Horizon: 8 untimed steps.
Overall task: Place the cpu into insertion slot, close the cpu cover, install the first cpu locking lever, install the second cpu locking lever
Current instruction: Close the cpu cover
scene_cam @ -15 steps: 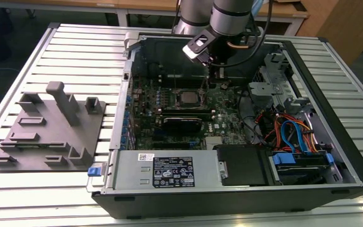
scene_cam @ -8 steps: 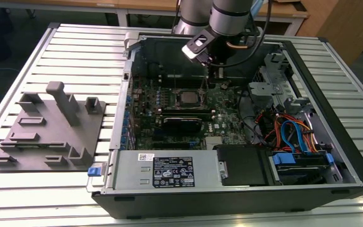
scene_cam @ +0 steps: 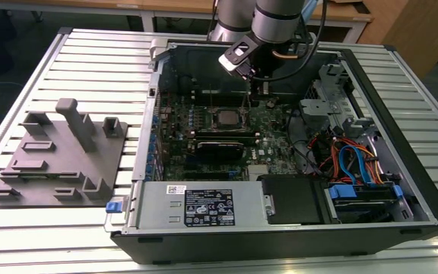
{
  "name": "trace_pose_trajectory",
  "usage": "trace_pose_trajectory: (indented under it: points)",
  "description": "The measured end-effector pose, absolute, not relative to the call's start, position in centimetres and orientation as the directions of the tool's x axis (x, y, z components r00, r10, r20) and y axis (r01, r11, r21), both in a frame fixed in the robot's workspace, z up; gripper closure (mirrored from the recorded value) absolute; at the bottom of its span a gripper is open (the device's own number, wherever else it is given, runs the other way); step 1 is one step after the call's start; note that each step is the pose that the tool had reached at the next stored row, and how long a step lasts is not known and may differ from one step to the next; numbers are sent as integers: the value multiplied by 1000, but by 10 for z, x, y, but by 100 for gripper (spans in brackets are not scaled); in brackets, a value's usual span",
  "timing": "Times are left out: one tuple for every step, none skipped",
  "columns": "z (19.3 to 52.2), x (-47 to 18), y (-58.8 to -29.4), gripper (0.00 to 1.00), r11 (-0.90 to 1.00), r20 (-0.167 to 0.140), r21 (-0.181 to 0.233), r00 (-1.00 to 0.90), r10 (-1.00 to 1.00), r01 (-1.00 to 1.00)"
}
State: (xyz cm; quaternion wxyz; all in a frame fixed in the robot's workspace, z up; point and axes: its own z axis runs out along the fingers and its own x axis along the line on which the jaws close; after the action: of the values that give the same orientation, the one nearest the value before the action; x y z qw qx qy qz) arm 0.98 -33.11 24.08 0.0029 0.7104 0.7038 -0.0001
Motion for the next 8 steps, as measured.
trace_pose_trajectory:
  points:
    - [241, 10, -331, 90, -9, -4, 4, 9, 1000, 1000]
    - [241, 10, -331, 90, -9, -4, 4, 9, 1000, 1000]
    - [241, 10, -331, 90, -9, -4, 4, 9, 1000, 1000]
    - [241, 10, -331, 90, -9, -4, 4, 9, 1000, 1000]
    - [241, 10, -331, 90, -9, -4, 4, 9, 1000, 1000]
    - [241, 10, -331, 90, -9, -4, 4, 9, 1000, 1000]
    - [241, 10, -331, 90, -9, -4, 4, 9, 1000, 1000]
    - [241, 10, -331, 90, -9, -4, 4, 9, 1000, 1000]
